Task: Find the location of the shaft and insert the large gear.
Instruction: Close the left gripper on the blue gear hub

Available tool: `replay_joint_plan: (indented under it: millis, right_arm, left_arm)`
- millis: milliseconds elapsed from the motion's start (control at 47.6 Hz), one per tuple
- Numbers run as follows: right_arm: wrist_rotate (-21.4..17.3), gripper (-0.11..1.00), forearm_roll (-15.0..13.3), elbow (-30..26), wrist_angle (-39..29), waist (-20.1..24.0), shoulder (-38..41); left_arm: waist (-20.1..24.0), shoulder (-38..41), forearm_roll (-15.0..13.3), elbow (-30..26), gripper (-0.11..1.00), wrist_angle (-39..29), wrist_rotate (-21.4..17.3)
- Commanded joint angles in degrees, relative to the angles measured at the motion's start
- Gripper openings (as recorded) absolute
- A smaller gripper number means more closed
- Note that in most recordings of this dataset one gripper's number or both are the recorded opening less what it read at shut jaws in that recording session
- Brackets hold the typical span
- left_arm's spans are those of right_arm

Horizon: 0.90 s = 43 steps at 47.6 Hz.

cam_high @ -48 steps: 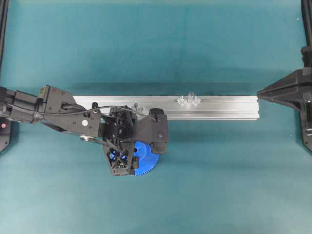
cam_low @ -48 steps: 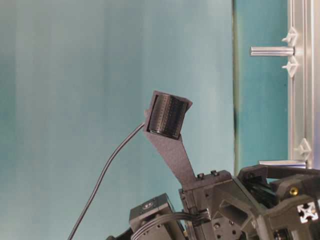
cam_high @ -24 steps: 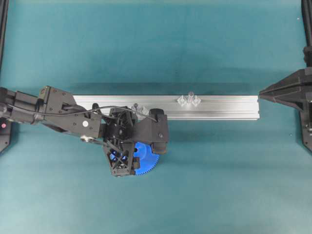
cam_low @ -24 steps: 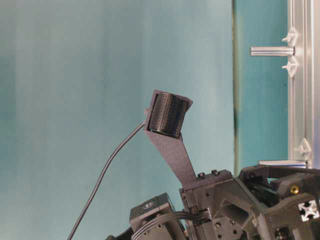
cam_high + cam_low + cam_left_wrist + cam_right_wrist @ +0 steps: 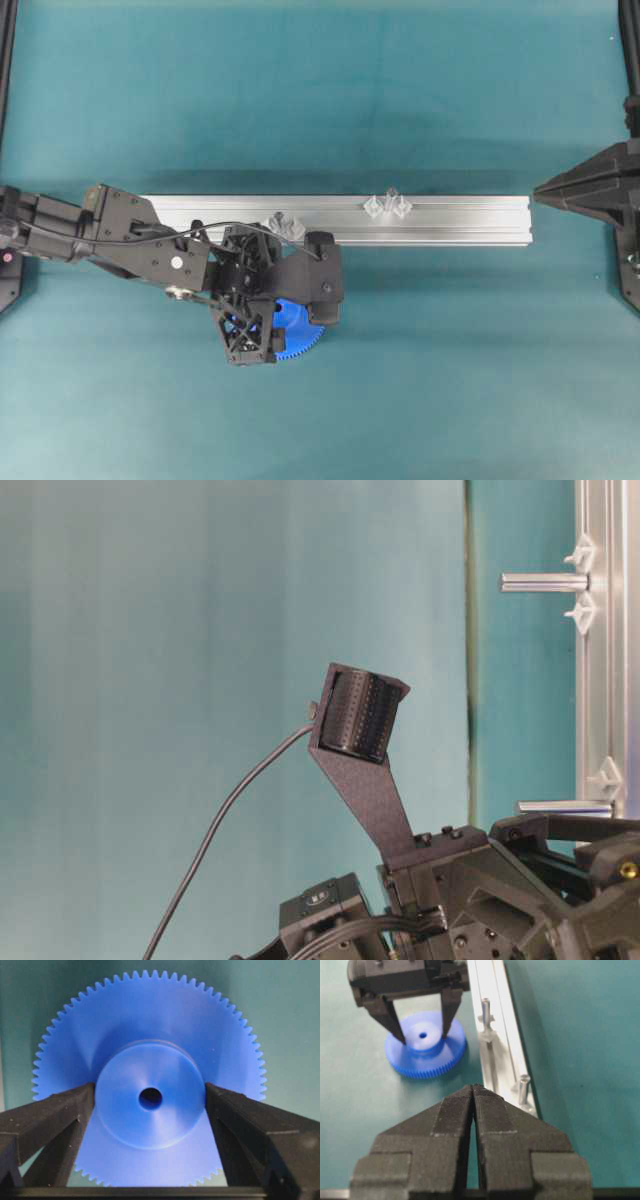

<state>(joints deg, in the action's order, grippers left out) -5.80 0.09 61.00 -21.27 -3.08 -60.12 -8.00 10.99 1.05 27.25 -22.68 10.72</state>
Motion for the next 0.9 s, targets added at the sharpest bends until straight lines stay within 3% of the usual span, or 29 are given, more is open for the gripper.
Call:
replay_joint_plan:
  millis: [0, 231, 378, 881]
  right_arm:
    - [-0.5, 0.08, 0.1, -0.6, 0.3, -0.1, 0.1]
    - [-0.5, 0.08, 0.1, -0.6, 0.3, -0.1, -0.1]
    - [-0.5, 0.08, 0.1, -0.5, 0.3, -0.1, -0.1]
    - [-0.5, 0.08, 0.1, -0.2, 0.3, -0.1, -1.2]
  left_arm:
    - [-0.1, -0.3, 0.1, -0.4, 0.93, -0.4, 0.1]
    - [-0.1, -0.3, 0.1, -0.7, 0.88, -1.7, 0.1]
    - [-0.1, -0.4, 0.1, -1.2, 0.72, -2.8, 0.1]
    - [-0.1, -2.4, 0.1, -2.5, 0.72, -2.9, -0.1]
